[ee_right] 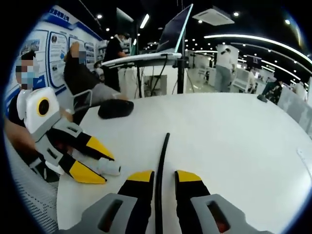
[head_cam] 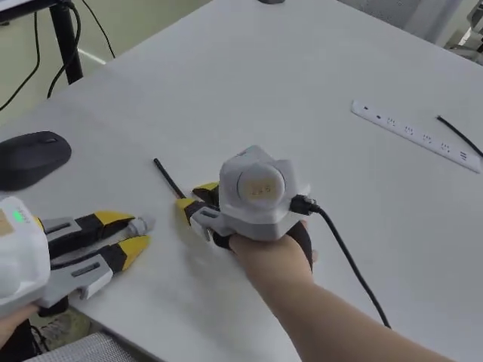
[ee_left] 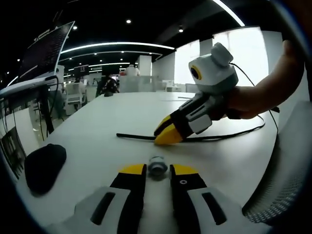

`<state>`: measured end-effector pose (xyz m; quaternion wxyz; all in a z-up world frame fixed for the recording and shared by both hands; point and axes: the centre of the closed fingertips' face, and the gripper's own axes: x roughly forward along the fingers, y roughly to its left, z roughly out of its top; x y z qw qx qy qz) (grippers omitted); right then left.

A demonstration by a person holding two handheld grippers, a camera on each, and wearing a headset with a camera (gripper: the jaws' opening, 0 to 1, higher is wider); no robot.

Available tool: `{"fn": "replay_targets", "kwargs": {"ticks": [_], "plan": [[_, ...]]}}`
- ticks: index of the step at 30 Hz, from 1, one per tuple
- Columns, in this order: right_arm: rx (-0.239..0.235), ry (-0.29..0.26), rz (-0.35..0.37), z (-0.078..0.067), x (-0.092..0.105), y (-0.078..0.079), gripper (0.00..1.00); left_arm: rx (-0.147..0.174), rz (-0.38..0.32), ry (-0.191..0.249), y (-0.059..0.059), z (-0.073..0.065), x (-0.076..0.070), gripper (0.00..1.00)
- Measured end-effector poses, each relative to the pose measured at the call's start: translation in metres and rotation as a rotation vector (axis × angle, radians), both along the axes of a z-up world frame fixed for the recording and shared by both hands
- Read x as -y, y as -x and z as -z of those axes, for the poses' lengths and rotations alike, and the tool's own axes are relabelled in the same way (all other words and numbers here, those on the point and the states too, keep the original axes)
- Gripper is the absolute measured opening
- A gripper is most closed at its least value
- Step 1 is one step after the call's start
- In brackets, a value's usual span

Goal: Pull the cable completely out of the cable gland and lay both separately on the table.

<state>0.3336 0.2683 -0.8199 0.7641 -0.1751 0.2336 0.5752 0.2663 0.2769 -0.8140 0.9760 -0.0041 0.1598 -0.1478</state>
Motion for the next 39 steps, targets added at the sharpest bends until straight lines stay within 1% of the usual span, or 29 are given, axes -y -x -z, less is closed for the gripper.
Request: {"fn": "replay_targets", "kwargs": {"ticks": [2, 4, 5, 6, 7, 9, 10, 12, 13, 15, 16, 17, 18, 20, 22, 23, 24, 26, 27, 29, 30, 32, 33, 34, 35, 36, 37, 38, 39], "plan": [[-0.001, -0.002, 0.007, 0.000, 0.000, -0.001, 0.17, -0.001, -0.006, 0.012, -0.001, 0.000, 0.000, 0.32], [-0.005, -0.008, 0.011, -0.001, 0.000, -0.001, 0.20, 0.001, -0.012, 0.028, -0.002, -0.001, -0.001, 0.46], [0.003, -0.010, 0.015, -0.001, -0.001, -0.002, 0.23, -0.003, -0.048, 0.023, -0.004, -0.001, -0.005, 0.55], [0.012, -0.005, 0.022, -0.001, 0.000, -0.003, 0.26, 0.003, -0.068, -0.005, -0.005, -0.001, -0.009, 0.69], [0.012, 0.001, 0.030, 0.000, 0.001, -0.004, 0.31, 0.020, -0.090, 0.005, -0.007, -0.004, -0.011, 0.82], [0.027, -0.003, 0.049, 0.000, 0.002, -0.007, 0.39, 0.007, -0.108, 0.019, -0.008, -0.003, -0.013, 1.00], [0.043, -0.006, 0.055, 0.000, 0.002, -0.010, 0.47, -0.006, -0.116, 0.009, -0.006, -0.001, -0.015, 0.98], [0.048, -0.014, 0.067, -0.001, 0.003, -0.012, 0.60, 0.002, -0.106, 0.022, -0.006, -0.003, -0.014, 0.99], [0.050, -0.036, 0.092, -0.005, 0.004, -0.017, 0.68, 0.020, -0.093, 0.065, -0.007, -0.008, -0.010, 0.99], [0.054, -0.088, 0.121, -0.013, 0.004, -0.023, 0.83, 0.022, -0.069, 0.137, -0.007, -0.014, -0.001, 0.99], [0.069, -0.103, 0.126, -0.015, 0.004, -0.024, 0.89, 0.028, -0.077, 0.132, -0.008, -0.015, -0.003, 0.99], [0.078, -0.102, 0.133, -0.017, 0.006, -0.027, 0.95, 0.050, -0.068, 0.108, -0.009, -0.019, -0.001, 0.99], [0.081, -0.113, 0.138, -0.019, 0.007, -0.028, 1.00, 0.088, -0.056, 0.078, -0.011, -0.025, -0.001, 0.99], [0.060, -0.119, 0.135, -0.020, 0.011, -0.028, 0.99, 0.111, -0.044, 0.090, -0.011, -0.032, 0.003, 0.99], [0.053, -0.097, 0.129, -0.016, 0.015, -0.027, 0.99, 0.150, -0.025, 0.107, -0.013, -0.039, 0.006, 0.99], [0.059, -0.039, 0.124, -0.010, 0.023, -0.027, 0.99, 0.148, -0.025, 0.111, -0.014, -0.041, 0.006, 0.99], [0.060, -0.059, 0.129, -0.013, 0.025, -0.026, 0.99, 0.141, -0.024, 0.108, -0.015, -0.043, 0.006, 0.99], [0.058, -0.068, 0.149, -0.020, 0.036, -0.029, 0.99, 0.138, -0.006, 0.092, -0.015, -0.047, 0.008, 0.99], [0.066, -0.066, 0.159, -0.022, 0.042, -0.031, 0.99, 0.140, 0.005, 0.082, -0.015, -0.050, 0.009, 0.99], [0.057, -0.076, 0.180, -0.027, 0.053, -0.035, 0.99, 0.149, 0.025, 0.060, -0.016, -0.056, 0.012, 0.99], [0.053, -0.073, 0.201, -0.029, 0.062, -0.038, 0.99, 0.143, 0.027, 0.045, -0.017, -0.057, 0.012, 0.99], [0.053, -0.072, 0.215, -0.032, 0.074, -0.041, 0.99, 0.134, 0.026, 0.042, -0.020, -0.060, 0.012, 0.99], [0.062, -0.068, 0.232, -0.034, 0.084, -0.043, 0.99, 0.133, 0.022, 0.036, -0.021, -0.063, 0.012, 0.99], [0.077, -0.062, 0.238, -0.037, 0.091, -0.045, 0.99, 0.159, 0.026, 0.026, -0.022, -0.069, 0.013, 0.99], [0.107, -0.058, 0.238, -0.042, 0.101, -0.046, 0.99, 0.220, 0.038, 0.016, -0.025, -0.082, 0.015, 0.99], [0.137, -0.060, 0.243, -0.046, 0.109, -0.049, 0.99, 0.226, 0.041, 0.018, -0.026, -0.086, 0.016, 0.99], [0.156, -0.050, 0.241, -0.049, 0.120, -0.049, 0.99, 0.202, 0.045, 0.019, -0.028, -0.087, 0.018, 0.99], [0.161, -0.037, 0.239, -0.049, 0.128, -0.049, 0.98, 0.196, 0.058, 0.019, -0.029, -0.088, 0.020, 0.99], [0.174, -0.021, 0.243, -0.050, 0.139, -0.051, 0.97, 0.201, 0.069, 0.013, -0.030, -0.091, 0.023, 0.99]]}}
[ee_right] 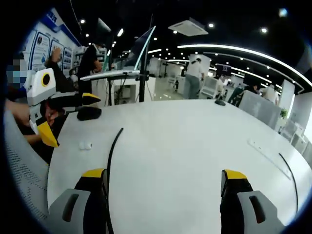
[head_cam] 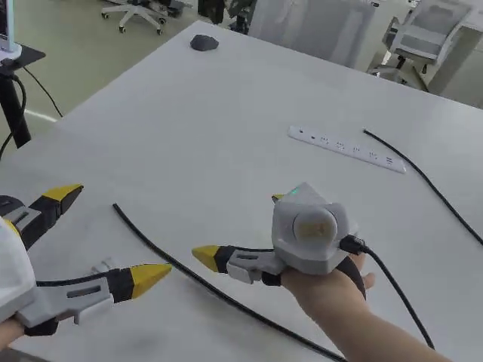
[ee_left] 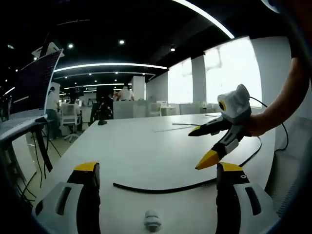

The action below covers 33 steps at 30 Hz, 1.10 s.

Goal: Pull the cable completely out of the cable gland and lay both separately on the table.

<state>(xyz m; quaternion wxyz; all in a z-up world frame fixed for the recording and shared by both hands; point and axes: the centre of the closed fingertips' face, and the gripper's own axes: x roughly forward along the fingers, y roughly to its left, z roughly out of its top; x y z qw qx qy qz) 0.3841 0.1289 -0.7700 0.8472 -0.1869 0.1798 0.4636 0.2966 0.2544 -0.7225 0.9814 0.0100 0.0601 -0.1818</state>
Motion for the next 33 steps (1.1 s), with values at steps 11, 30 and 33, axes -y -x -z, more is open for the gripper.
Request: {"fn": "replay_targets", "kwargs": {"ticks": [11, 30, 33], "plan": [[0.128, 0.114, 0.127, -0.047, 0.157, -0.013, 0.89, 0.000, 0.148, -0.054, -0.009, -0.031, 0.045, 0.99], [0.158, 0.168, 0.288, -0.074, 0.314, 0.021, 0.84, -0.014, 0.217, -0.110, -0.014, -0.052, 0.080, 0.99], [0.147, 0.096, 0.325, -0.078, 0.316, 0.021, 0.84, -0.018, 0.231, -0.128, -0.013, -0.052, 0.087, 0.99]]}}
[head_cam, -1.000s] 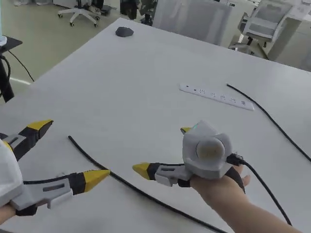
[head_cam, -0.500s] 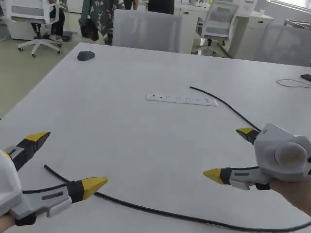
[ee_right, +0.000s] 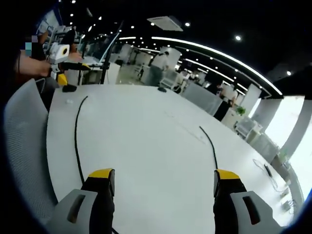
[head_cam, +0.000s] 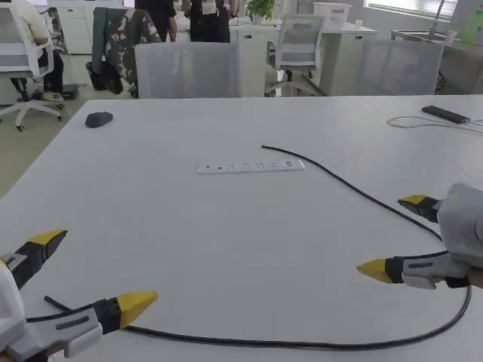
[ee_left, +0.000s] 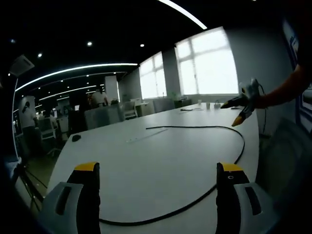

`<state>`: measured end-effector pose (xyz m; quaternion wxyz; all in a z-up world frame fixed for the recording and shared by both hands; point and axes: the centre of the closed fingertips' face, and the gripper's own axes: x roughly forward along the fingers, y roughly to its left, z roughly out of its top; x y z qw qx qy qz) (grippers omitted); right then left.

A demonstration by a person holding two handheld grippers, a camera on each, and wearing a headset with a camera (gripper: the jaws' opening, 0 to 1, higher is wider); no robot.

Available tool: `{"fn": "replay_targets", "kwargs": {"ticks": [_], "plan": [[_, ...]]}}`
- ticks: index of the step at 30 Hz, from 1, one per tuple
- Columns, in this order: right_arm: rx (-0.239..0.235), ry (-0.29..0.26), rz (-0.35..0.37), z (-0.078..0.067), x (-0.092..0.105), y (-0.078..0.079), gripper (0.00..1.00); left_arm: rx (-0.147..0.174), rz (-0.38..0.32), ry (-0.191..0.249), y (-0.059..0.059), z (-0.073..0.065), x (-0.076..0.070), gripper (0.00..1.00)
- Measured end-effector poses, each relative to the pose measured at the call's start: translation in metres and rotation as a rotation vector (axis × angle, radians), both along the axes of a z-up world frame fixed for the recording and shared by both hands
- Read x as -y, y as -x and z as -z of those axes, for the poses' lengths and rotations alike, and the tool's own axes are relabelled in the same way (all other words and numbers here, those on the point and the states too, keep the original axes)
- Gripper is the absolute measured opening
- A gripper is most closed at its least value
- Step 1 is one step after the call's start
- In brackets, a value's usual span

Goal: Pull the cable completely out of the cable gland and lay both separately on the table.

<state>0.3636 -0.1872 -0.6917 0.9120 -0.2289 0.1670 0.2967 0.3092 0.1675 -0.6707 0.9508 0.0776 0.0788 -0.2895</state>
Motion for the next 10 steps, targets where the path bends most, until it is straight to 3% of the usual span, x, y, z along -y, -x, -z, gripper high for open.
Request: {"fn": "replay_targets", "kwargs": {"ticks": [4, 8, 10], "plan": [[-0.018, -0.027, 0.024, 0.007, -0.005, 0.010, 0.85, -0.018, 0.009, -0.024, 0.000, 0.004, 0.003, 0.99], [-0.088, -0.106, 0.130, 0.013, -0.007, 0.016, 0.86, -0.034, -0.001, -0.040, 0.000, 0.004, 0.001, 0.99], [-0.096, -0.150, 0.149, 0.013, -0.010, 0.017, 0.86, -0.042, 0.000, -0.056, 0.000, 0.006, 0.000, 0.99]]}}
